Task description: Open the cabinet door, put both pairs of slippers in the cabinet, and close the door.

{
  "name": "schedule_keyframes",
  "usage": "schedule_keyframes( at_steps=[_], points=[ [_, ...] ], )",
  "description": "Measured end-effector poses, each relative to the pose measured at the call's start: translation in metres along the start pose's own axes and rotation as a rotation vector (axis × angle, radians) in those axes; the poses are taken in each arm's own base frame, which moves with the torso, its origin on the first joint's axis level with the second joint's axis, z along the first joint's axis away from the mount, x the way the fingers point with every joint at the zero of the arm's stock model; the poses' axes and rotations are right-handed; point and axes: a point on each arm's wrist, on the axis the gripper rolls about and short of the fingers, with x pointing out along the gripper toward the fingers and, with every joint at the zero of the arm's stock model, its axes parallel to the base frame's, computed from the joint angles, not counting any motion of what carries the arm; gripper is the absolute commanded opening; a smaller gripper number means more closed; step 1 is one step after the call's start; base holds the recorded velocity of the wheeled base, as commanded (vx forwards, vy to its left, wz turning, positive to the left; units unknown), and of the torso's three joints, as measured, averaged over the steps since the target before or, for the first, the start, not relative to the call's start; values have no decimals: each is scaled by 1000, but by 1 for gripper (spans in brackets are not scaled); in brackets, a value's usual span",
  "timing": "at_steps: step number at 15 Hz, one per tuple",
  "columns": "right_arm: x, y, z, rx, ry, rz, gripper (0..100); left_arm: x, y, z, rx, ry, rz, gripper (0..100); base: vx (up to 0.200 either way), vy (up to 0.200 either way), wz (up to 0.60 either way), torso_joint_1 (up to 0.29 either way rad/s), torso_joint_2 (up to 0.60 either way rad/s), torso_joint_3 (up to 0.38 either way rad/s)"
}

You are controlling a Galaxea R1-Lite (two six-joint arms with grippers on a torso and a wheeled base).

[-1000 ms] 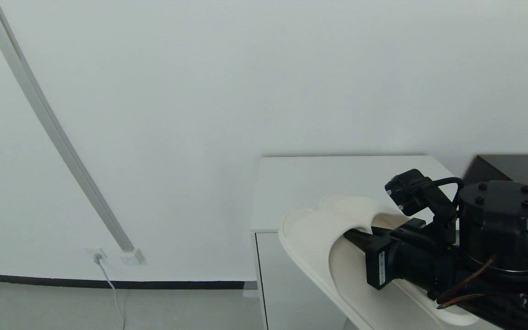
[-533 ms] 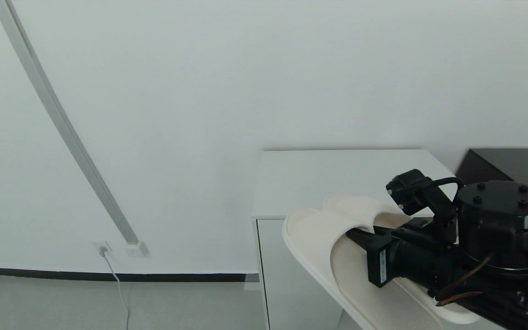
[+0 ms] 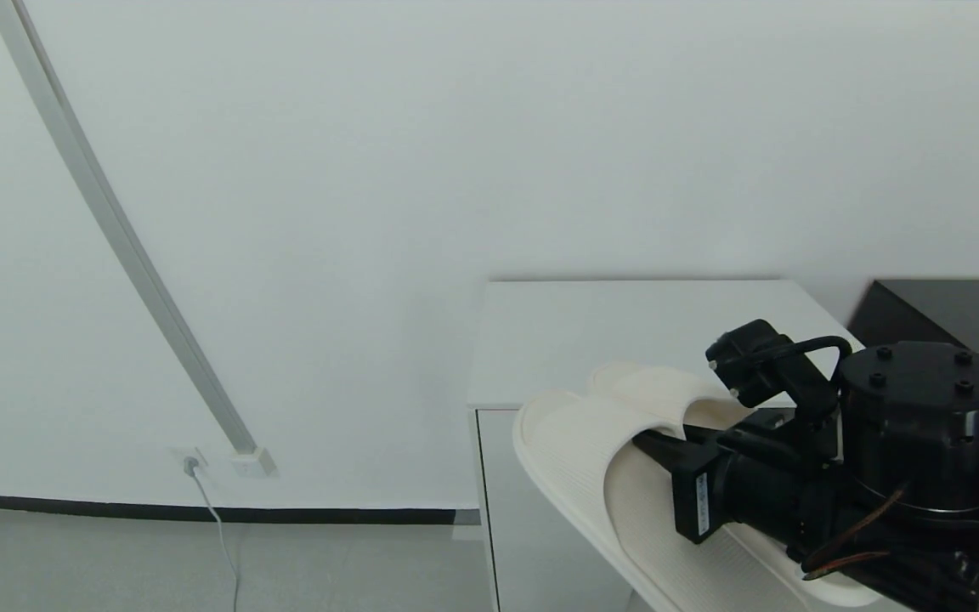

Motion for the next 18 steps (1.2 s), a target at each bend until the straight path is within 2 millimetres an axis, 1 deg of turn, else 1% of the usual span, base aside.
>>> schedule_keyframes(
  at_steps=[10, 17, 18],
  points=[
    [0, 0, -3, -2, 10, -1, 0, 0, 0, 0, 0, 0, 0, 0, 0, -200, 0, 4, 2, 3],
    [-1, -1, -10, -11, 36, 5, 0, 0, 0, 0, 0, 0, 0, 0, 0, -200, 0, 3, 6, 2],
    [-1, 0, -10, -11, 38, 7, 0, 0, 0, 0, 0, 0, 0, 0, 0, 0, 0, 0, 0, 0]
  ],
)
